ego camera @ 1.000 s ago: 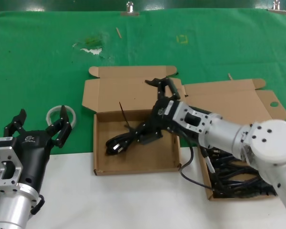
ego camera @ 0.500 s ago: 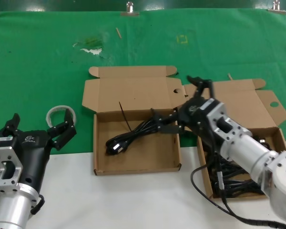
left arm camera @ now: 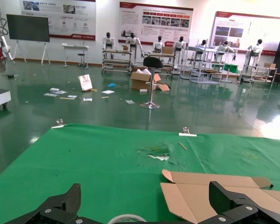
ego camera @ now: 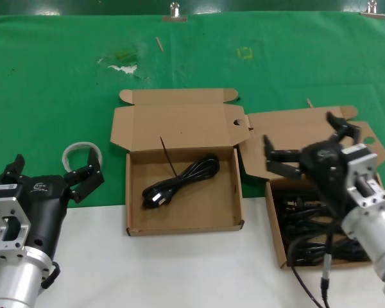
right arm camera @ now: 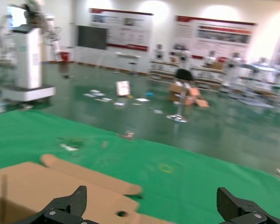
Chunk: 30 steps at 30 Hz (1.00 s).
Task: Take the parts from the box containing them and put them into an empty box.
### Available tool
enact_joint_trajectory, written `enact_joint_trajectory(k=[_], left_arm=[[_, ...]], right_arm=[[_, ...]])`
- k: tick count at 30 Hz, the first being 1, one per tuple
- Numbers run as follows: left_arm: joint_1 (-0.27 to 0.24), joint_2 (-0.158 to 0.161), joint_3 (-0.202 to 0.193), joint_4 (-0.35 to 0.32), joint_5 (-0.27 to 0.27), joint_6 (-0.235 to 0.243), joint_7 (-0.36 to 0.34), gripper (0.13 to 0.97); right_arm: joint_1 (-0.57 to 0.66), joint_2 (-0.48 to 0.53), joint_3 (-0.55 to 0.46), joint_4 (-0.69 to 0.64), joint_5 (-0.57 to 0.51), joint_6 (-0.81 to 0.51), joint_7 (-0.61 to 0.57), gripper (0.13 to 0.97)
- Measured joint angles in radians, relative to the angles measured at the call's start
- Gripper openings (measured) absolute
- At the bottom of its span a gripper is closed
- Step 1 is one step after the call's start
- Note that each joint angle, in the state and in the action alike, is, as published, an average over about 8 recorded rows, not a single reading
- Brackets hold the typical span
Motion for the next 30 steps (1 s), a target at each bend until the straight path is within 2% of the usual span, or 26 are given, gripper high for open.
enact_joint_trajectory(k=[10,30], left_arm=[[0.0,0.0,0.0,0.0,0.0,0.0,0.0,0.966],[0.0,0.0,0.0,0.0,0.0,0.0,0.0,0.966]], right_arm=[[-0.118,0.01,0.071,0.099,0.053,0.121,0.053,0.966],[-0.125,0.011,0.075,0.105,0.056,0.128,0.056,0.966]])
